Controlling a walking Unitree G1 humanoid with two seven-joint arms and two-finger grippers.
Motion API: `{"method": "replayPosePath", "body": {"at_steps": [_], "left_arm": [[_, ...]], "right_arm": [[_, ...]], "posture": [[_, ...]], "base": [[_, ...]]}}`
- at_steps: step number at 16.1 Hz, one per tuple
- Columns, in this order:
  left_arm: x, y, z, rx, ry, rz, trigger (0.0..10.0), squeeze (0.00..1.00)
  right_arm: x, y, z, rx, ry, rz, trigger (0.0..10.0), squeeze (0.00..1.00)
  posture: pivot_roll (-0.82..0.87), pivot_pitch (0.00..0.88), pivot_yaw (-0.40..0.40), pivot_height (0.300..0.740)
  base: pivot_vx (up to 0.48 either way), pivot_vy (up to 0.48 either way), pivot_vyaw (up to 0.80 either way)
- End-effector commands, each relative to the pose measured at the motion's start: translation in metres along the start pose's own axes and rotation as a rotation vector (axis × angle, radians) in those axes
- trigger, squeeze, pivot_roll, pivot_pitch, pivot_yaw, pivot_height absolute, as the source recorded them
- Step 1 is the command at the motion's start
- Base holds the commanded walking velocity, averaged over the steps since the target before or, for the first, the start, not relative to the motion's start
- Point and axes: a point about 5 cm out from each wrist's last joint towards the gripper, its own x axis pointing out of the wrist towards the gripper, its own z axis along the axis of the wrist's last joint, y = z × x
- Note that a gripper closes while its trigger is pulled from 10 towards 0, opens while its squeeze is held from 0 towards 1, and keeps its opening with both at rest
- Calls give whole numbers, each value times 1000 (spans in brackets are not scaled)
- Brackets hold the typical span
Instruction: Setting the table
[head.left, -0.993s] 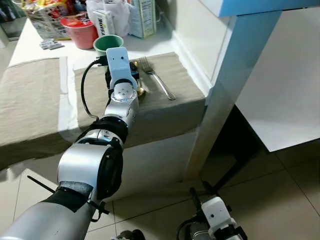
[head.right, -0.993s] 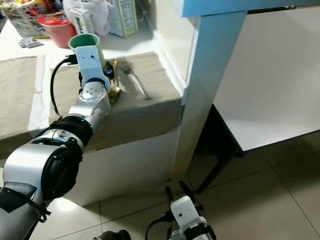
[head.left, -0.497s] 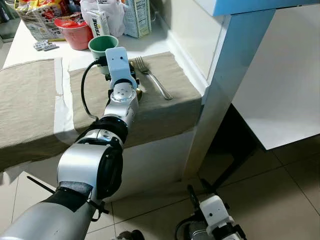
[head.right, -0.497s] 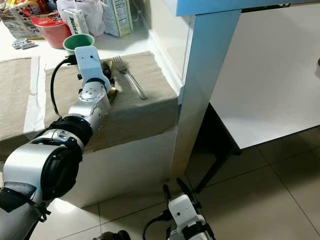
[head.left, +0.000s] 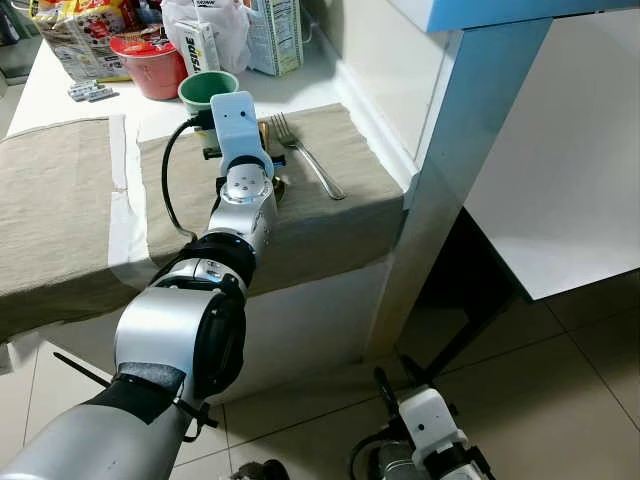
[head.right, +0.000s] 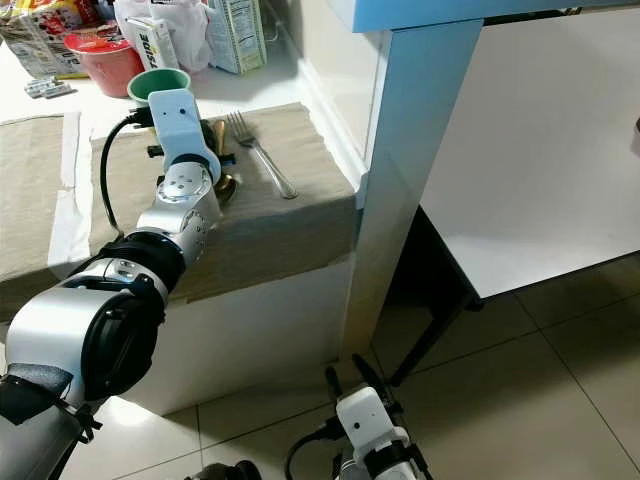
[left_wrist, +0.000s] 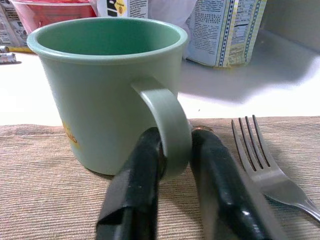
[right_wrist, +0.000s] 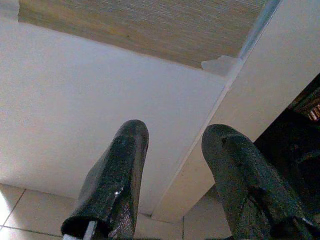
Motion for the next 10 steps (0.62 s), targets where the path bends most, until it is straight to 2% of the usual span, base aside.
{"method": "replayPosePath", "body": {"at_steps": [1,8,10], "left_arm": [[2,-1,10,1,-27,-10,0,0],[2,-4,15,3,-48,-19,0,0],[3,-6,22,-13,-77,-29,0,0]], "right_arm": [[-2,0,-3,10,6,1,10000,0],[0,-2,-4,8,7,2,10000,0],[2,-2,-4,8,5,1,10000,0]], "posture": [[-394,112,69,740],[-389,116,72,740],[-385,114,73,740]], "base": [[0,0,0],[0,0,0],[0,0,0]]}}
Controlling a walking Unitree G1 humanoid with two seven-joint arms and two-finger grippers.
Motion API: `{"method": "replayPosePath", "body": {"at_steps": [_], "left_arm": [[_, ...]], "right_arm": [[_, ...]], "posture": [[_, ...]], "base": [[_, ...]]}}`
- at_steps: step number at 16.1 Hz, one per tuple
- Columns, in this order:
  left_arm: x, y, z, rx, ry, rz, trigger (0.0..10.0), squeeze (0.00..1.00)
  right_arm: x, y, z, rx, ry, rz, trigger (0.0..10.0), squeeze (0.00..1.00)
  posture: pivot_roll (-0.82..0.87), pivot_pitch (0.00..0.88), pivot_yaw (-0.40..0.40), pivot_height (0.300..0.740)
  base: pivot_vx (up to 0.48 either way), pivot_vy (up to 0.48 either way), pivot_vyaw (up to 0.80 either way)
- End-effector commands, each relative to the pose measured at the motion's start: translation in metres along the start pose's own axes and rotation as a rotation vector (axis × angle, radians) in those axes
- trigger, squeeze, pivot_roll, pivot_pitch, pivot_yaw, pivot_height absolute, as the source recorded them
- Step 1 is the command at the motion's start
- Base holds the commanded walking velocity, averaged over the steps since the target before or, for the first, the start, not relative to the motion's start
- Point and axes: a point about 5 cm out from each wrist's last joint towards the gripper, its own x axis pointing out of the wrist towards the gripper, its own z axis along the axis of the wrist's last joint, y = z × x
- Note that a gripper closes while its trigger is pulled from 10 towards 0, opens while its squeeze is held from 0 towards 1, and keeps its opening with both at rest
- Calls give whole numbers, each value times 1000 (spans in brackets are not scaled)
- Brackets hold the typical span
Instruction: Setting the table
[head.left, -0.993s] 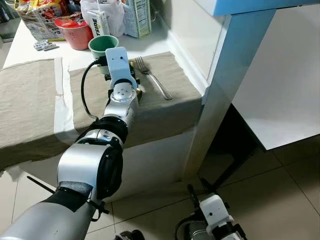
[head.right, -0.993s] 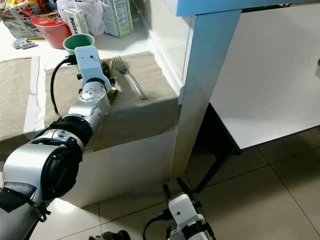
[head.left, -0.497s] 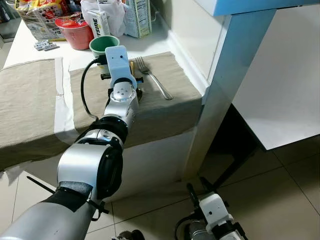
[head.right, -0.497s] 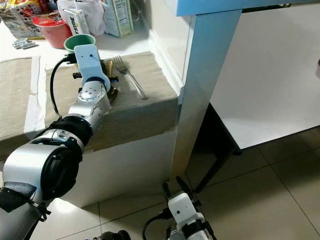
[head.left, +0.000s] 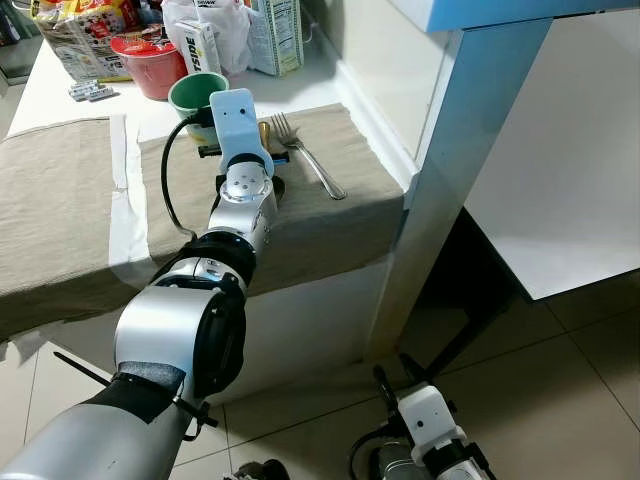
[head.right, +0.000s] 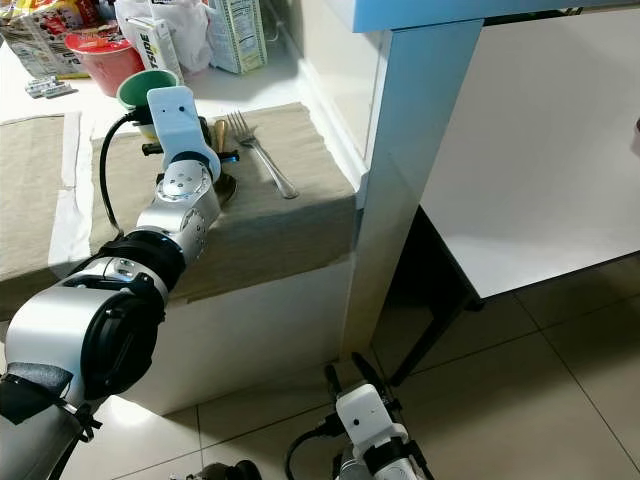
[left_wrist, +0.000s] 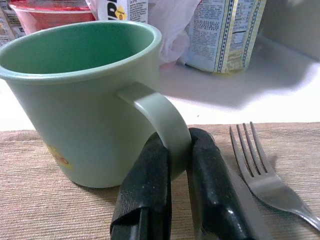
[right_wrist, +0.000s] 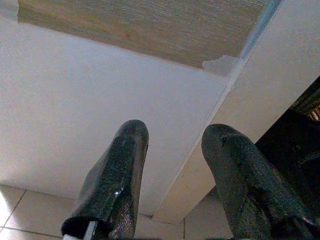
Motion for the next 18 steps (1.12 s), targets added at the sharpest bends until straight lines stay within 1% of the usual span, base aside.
{"method": "replayPosePath", "body": {"at_steps": [1,3,4,6,8,10,11,14,15,16,17,18], "left_arm": [[3,-8,23,-8,-78,-41,0,0],[3,-13,33,2,-127,-76,0,0],[3,-14,39,21,-159,-116,0,0],[4,-11,46,50,-207,-163,0,0],[4,3,45,71,-235,-183,0,0],[3,13,41,76,-238,-202,0,0],[0,25,36,91,-255,-229,0,0],[-10,49,31,119,-279,-254,0,0],[-20,63,29,123,-286,-272,0,0],[-33,74,28,143,-300,-282,0,0],[-42,79,29,136,-322,-282,0,0],[-54,86,34,128,-365,-282,0,0]], "right_arm": [[1,-1,-2,10,1,-7,10000,0],[5,-5,-1,15,-5,-25,10000,0],[9,-8,-1,20,-7,-32,10000,0],[14,-9,-1,31,-14,-41,10000,0],[21,-9,2,41,-35,-48,10000,0],[25,-10,3,48,-42,-49,10000,0],[31,-10,3,56,-50,-47,10000,0],[40,-7,6,65,-67,-29,10000,0],[46,-8,7,78,-80,-27,10000,0],[50,-9,9,95,-98,-35,10000,0],[67,-49,46,93,-183,-97,10000,0],[72,-91,103,103,-311,-125,10000,0]], "posture": [[-379,113,71,740],[-374,111,71,740],[-354,105,67,740],[-333,96,67,740],[-309,84,66,740],[-289,76,65,740],[-258,64,62,740],[-221,47,58,740],[-174,28,57,740],[-174,28,57,740],[-155,15,59,740],[-148,12,57,740]], "base": [[0,0,0],[0,0,0],[0,0,0],[0,0,0],[0,0,0],[0,0,0],[0,0,0],[0,0,0],[0,0,0],[0,0,0],[0,0,0],[0,0,0]]}}
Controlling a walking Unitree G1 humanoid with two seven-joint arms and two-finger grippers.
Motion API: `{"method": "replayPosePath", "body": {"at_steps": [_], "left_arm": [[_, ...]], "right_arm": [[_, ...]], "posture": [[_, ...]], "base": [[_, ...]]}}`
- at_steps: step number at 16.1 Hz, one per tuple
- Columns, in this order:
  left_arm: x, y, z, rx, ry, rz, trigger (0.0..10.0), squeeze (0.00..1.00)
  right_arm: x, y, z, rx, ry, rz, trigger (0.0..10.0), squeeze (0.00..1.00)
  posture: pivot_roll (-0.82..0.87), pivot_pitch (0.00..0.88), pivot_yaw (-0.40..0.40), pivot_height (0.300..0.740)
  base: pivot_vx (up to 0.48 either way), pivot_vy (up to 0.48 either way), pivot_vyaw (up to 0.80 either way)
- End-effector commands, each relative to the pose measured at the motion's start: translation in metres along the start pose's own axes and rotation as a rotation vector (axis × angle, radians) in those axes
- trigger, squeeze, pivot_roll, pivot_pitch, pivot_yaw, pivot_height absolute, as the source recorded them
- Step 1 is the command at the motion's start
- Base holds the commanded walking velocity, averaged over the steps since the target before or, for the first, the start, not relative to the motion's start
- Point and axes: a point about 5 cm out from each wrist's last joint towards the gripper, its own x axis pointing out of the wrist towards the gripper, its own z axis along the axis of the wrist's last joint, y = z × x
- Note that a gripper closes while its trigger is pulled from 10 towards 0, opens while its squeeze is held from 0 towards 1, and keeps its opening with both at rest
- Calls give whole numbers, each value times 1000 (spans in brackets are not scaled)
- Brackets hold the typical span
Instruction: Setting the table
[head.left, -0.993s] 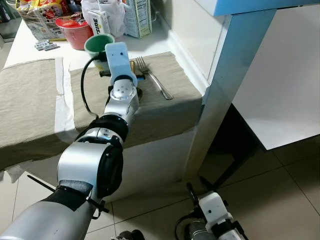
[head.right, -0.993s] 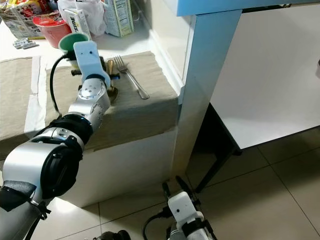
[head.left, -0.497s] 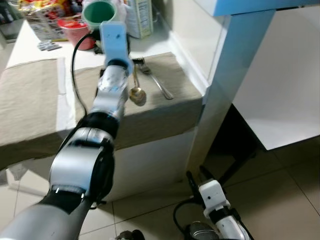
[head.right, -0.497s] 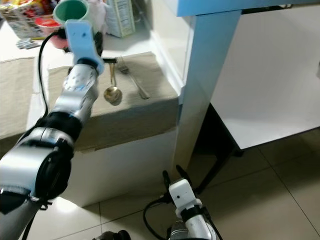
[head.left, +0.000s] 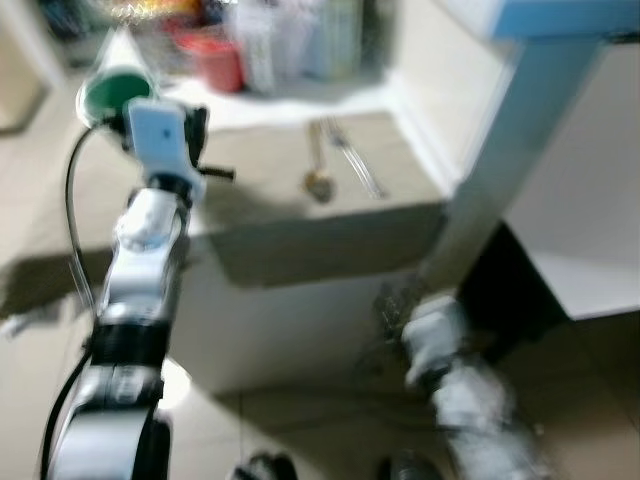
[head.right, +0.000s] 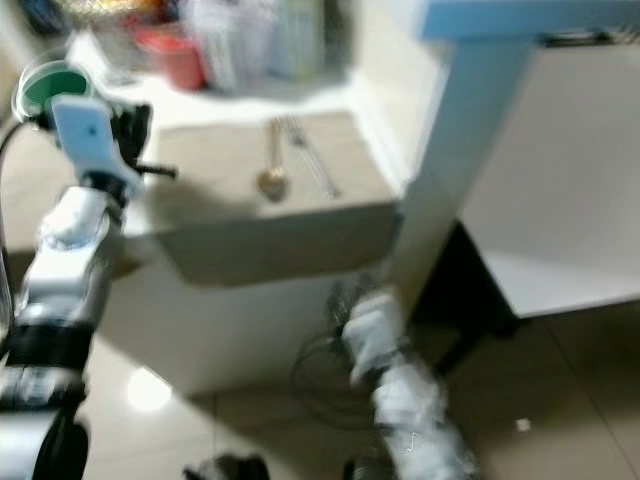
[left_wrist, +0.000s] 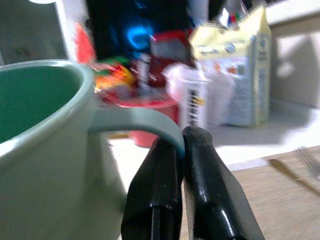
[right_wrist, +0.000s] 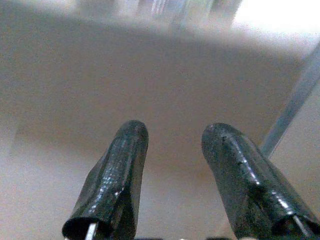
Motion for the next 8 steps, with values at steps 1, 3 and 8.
{"method": "replayPosePath", "body": {"at_steps": [1,3,8], "left_arm": [[-7,8,27,24,-120,-7,0,0],[-25,22,30,20,-123,34,0,0],[-79,-15,25,-27,-18,-67,0,0]], "right_arm": [[9,-12,27,47,-77,-22,10000,0],[13,-10,29,38,-102,-20,10000,0],[13,-6,30,40,-114,-9,10000,0]], "posture": [[-134,4,59,740],[-120,0,70,740],[-99,0,66,740]], "base": [[0,0,0],[0,0,0],[0,0,0]]}}
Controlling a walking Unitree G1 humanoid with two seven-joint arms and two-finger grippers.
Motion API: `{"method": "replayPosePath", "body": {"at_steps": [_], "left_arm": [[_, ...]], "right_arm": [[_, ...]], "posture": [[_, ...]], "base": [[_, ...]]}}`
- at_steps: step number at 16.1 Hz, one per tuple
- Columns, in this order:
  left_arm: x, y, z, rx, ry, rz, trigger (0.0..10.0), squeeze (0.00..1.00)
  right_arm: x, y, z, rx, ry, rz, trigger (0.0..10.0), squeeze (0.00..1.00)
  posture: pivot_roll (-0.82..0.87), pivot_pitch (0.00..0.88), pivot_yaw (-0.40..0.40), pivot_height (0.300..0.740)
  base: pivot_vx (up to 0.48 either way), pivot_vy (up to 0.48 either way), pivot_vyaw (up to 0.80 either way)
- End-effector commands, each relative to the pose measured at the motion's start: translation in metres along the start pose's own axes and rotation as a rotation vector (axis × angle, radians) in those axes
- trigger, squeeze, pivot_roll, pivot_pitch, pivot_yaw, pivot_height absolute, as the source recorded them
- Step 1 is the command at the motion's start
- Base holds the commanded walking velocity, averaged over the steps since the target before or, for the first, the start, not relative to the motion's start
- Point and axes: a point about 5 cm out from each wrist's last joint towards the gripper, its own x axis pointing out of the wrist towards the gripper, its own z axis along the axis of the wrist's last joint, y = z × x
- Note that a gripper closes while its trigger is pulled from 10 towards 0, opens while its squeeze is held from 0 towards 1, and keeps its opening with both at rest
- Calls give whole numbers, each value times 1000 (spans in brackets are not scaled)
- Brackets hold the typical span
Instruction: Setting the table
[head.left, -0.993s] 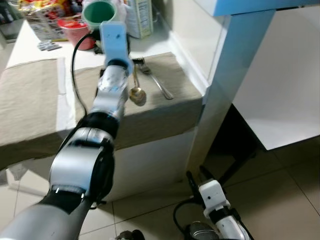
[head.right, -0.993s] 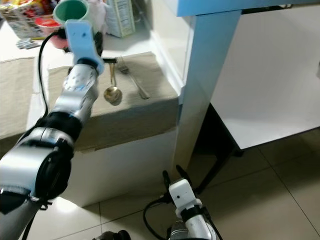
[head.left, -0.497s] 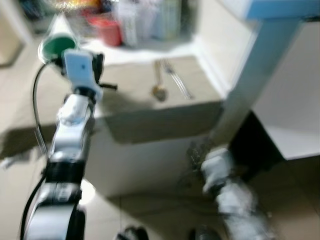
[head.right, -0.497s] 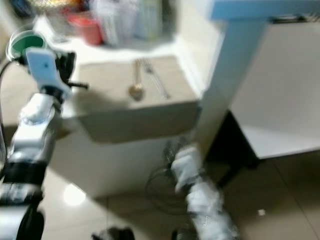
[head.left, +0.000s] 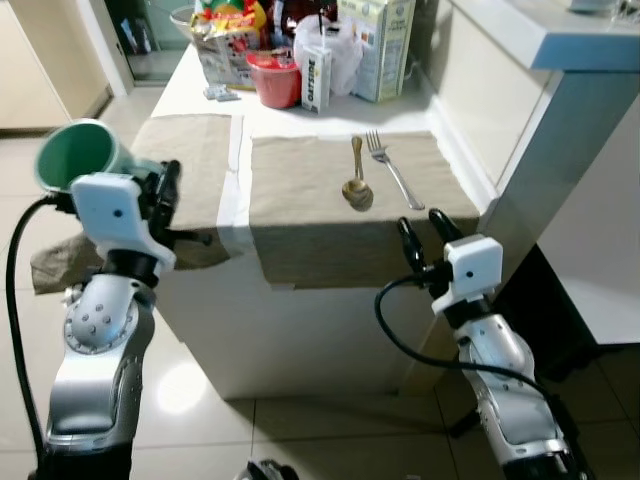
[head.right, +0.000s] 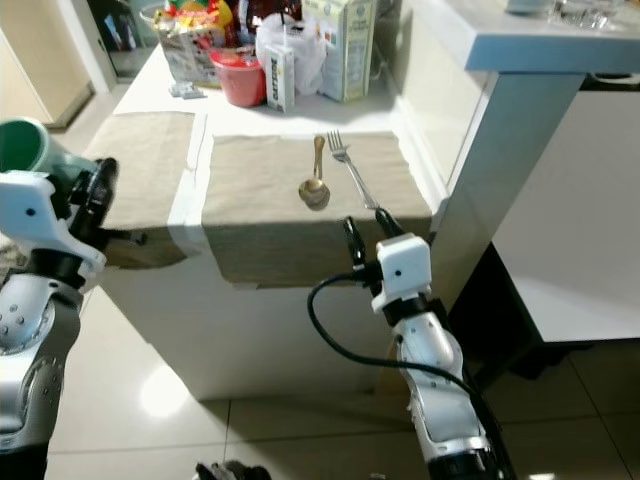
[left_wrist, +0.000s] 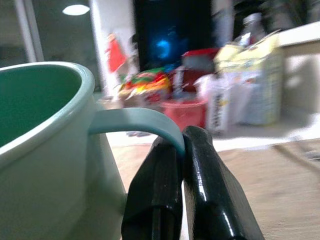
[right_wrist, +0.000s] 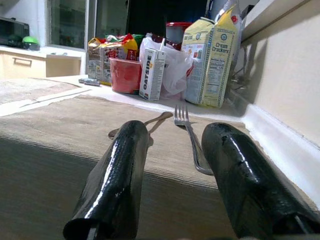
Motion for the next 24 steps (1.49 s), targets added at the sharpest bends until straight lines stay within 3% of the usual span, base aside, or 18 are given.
{"method": "replayPosePath", "body": {"at_steps": [1,2,4,7,8,11,13,16,18,20,21,24], "left_arm": [[1,-6,10,11,-33,-24,0,0],[0,-8,12,8,-28,-33,0,0],[-17,-11,1,-20,55,-42,0,0],[-54,-15,-33,-108,246,-3,0,0],[-66,-27,-44,-113,311,-90,0,0],[-75,-35,-50,-152,365,-172,0,0],[-76,-43,-43,-181,351,-227,0,0],[-73,-38,-38,-183,326,-173,0,0],[-94,-22,-45,-240,399,-53,0,0],[-112,-19,-58,-316,481,37,0,0],[-122,-23,-68,-408,534,114,0,0],[-110,-26,-67,-346,500,72,0,0]], "right_arm": [[0,-2,3,7,-3,-4,10000,0],[-1,-2,6,15,14,2,10000,0],[-3,-2,11,26,25,-14,10000,0],[-7,-1,11,38,26,-9,10000,0],[-7,3,8,56,42,25,10000,0],[-4,7,1,104,86,61,10000,0],[-3,10,1,118,90,74,10000,0],[-14,11,4,122,100,86,10000,0],[-37,-4,1,75,165,73,10000,0],[-50,-8,-6,65,216,80,10000,0],[-51,-8,-6,66,219,85,10000,0],[-50,-3,-4,75,225,95,10000,0]], "posture": [[-99,0,66,740],[-99,0,66,740],[-108,0,78,740],[-122,0,82,740],[-121,0,81,740],[-125,0,83,740],[-123,0,83,740],[-125,0,79,740],[-130,0,76,740],[-137,0,72,740],[-146,11,62,740],[-146,19,58,740]], "base": [[0,0,0],[0,0,0],[0,0,0],[0,0,0],[0,0,0],[0,0,0],[0,0,0],[0,0,0],[0,0,0],[0,0,0],[0,0,0],[0,0,0]]}}
